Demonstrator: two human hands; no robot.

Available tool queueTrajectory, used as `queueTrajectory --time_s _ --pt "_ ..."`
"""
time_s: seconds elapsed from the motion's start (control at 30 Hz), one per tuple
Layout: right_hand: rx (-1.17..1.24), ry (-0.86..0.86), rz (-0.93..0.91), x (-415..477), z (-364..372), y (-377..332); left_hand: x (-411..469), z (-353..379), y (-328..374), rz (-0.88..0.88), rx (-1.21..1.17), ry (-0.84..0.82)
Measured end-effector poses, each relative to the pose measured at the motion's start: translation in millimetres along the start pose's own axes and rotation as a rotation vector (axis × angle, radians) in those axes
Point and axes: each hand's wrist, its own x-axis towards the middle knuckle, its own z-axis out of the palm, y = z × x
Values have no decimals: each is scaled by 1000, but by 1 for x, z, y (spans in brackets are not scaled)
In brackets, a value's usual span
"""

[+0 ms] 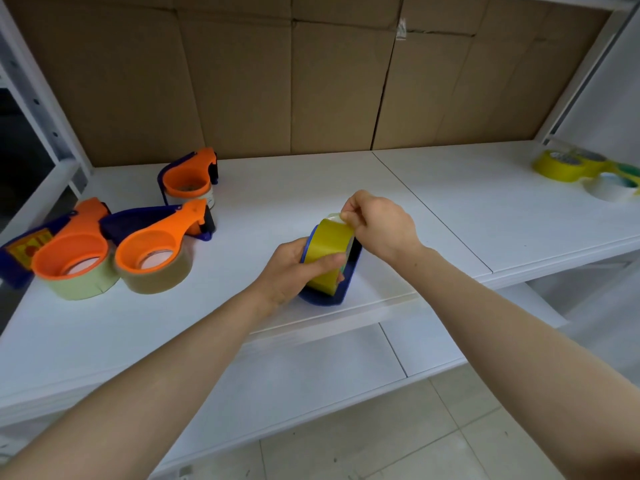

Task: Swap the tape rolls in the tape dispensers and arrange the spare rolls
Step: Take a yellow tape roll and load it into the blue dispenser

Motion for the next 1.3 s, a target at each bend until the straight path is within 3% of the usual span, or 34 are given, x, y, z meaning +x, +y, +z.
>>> queueTrajectory --time_s 0.1,0.23,0.33,0.43,0.57,0.7,0.87,1.03,1.2,1.3 --pt "-12 14 3 0 5 1 1 2 -1 -9 -11 74" --pt "-4 25 -6 3 6 1 2 -7 -1 -43 -5 4" --pt "58 44 39 12 5 9 4 -7 0 -45 -21 72" --pt "232 -6 126 19 4 18 6 -6 0 -61 -36 132" --pt "650 -111 256 19 -1 14 6 -13 -2 -82 -99 34" --pt "932 -209 337 20 -8 9 5 -12 -4 -75 -125 56" --pt "825 -177 263 20 -2 12 3 -11 -3 -75 -117 50" --pt "837 -28 378 26 1 17 6 -7 1 -67 -40 206" --pt "758 -23 390 27 5 23 4 -13 -1 -103 -137 74" --pt "715 -22 426 24 13 29 2 -13 -4 -90 -148 96"
